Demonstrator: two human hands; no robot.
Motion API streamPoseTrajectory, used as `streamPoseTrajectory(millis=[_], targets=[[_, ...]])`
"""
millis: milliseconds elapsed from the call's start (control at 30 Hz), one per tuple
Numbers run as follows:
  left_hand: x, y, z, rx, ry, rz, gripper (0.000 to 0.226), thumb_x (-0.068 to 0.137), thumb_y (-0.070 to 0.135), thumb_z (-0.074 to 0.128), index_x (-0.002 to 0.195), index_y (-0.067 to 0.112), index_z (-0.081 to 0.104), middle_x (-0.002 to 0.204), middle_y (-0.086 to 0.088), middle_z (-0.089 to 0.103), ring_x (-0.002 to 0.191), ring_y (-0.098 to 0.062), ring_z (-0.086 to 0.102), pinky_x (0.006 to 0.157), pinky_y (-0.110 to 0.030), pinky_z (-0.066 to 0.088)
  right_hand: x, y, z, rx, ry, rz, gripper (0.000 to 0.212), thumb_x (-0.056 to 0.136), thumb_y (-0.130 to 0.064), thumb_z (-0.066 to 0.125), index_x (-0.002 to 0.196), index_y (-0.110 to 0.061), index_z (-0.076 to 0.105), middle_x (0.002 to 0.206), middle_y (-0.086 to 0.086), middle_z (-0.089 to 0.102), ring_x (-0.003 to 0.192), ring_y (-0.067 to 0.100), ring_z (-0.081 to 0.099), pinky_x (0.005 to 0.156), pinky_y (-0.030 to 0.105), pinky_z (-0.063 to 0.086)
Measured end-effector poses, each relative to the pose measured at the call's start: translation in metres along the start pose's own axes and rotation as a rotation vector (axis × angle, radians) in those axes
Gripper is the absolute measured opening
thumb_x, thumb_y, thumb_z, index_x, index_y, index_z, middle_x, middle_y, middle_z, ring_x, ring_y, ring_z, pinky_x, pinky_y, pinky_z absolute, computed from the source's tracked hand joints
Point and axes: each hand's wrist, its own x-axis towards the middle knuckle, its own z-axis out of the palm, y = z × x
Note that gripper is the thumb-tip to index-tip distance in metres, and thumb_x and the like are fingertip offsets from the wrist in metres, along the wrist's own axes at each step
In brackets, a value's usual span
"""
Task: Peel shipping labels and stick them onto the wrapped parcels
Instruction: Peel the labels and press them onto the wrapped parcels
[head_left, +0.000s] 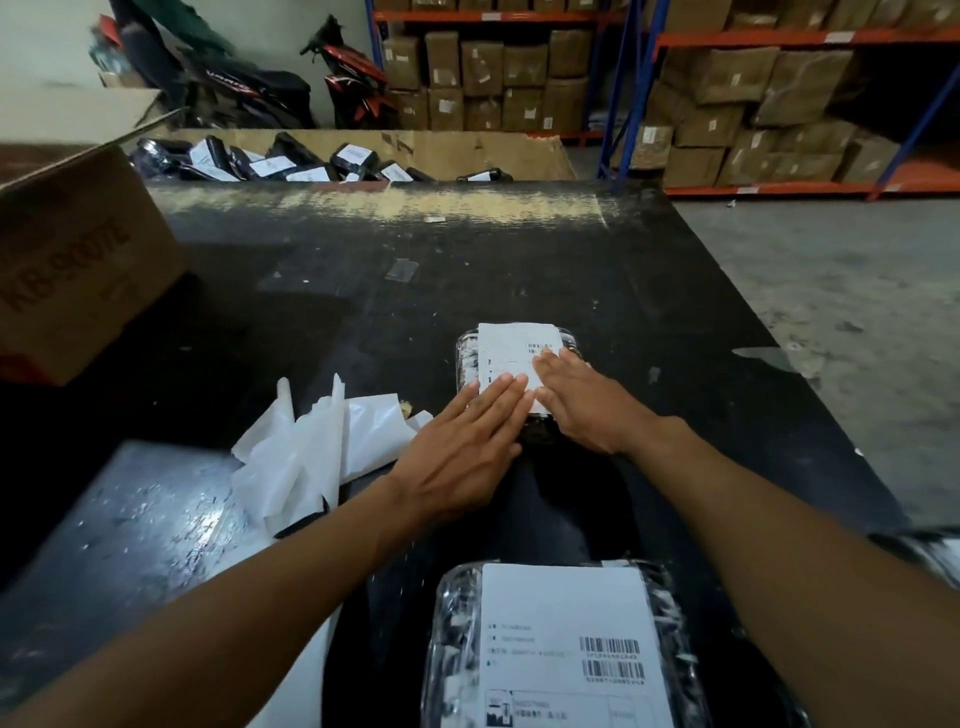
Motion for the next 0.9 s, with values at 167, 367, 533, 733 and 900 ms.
streamPoseTrajectory(millis=[167, 367, 533, 733, 900], targets=[[-0.015, -0.014, -0.001, -0.019, -0.052, 0.046, 0.056, 0.103, 0.035, 0.022, 0.143, 0.002, 0.044, 0.146, -0.018, 0.047, 0.136, -0.029, 0.044, 0.111, -0.047, 0.037, -0.001, -0.001, -0.003, -0.008, -0.015, -0.003, 0.056, 0.108, -0.033, 0.025, 0.158, -0.013, 0.010, 0.166, 0.001, 0.004, 0.152, 0.016, -0.002, 0.121, 0.033, 0.008], [0.005, -0.048, -0.031, -0.237, 0.004, -0.015, 0.061, 0.102, 0.041, 0.017, 0.147, 0.006, 0.040, 0.153, -0.012, 0.040, 0.141, -0.022, 0.038, 0.118, -0.036, 0.020, -0.004, -0.003, -0.006, -0.004, -0.021, 0.003, 0.055, 0.108, -0.032, 0.025, 0.158, -0.014, 0.010, 0.166, 0.000, 0.004, 0.152, 0.015, -0.002, 0.120, 0.034, 0.010], [0.042, -0.055, -0.023, -0.384, -0.330, -0.094, 0.062, 0.104, 0.043, 0.028, 0.157, 0.017, 0.007, 0.164, 0.001, 0.000, 0.150, -0.008, -0.002, 0.122, -0.028, 0.003, -0.005, -0.004, -0.007, -0.010, -0.023, -0.002, 0.055, 0.108, -0.033, 0.025, 0.158, -0.015, 0.011, 0.166, 0.000, 0.005, 0.152, 0.015, -0.002, 0.120, 0.035, 0.012], [-0.008, -0.098, -0.032, -0.375, -0.348, -0.101, 0.050, 0.105, 0.034, 0.030, 0.153, 0.020, 0.026, 0.160, 0.007, 0.020, 0.147, -0.004, 0.011, 0.123, -0.030, 0.006, -0.006, -0.005, -0.007, -0.004, -0.018, 0.001, 0.055, 0.108, -0.031, 0.025, 0.158, -0.013, 0.010, 0.166, 0.000, 0.004, 0.152, 0.015, -0.002, 0.120, 0.034, 0.011], [0.032, -0.078, -0.033, -0.367, -0.273, -0.072, 0.053, 0.106, 0.033, 0.024, 0.156, 0.019, 0.013, 0.162, 0.006, 0.005, 0.144, 0.001, -0.003, 0.111, -0.011, -0.007, -0.007, -0.007, -0.008, -0.001, -0.010, 0.015, 0.055, 0.108, -0.032, 0.026, 0.158, -0.014, 0.011, 0.166, 0.000, 0.006, 0.152, 0.015, -0.001, 0.120, 0.036, 0.013]])
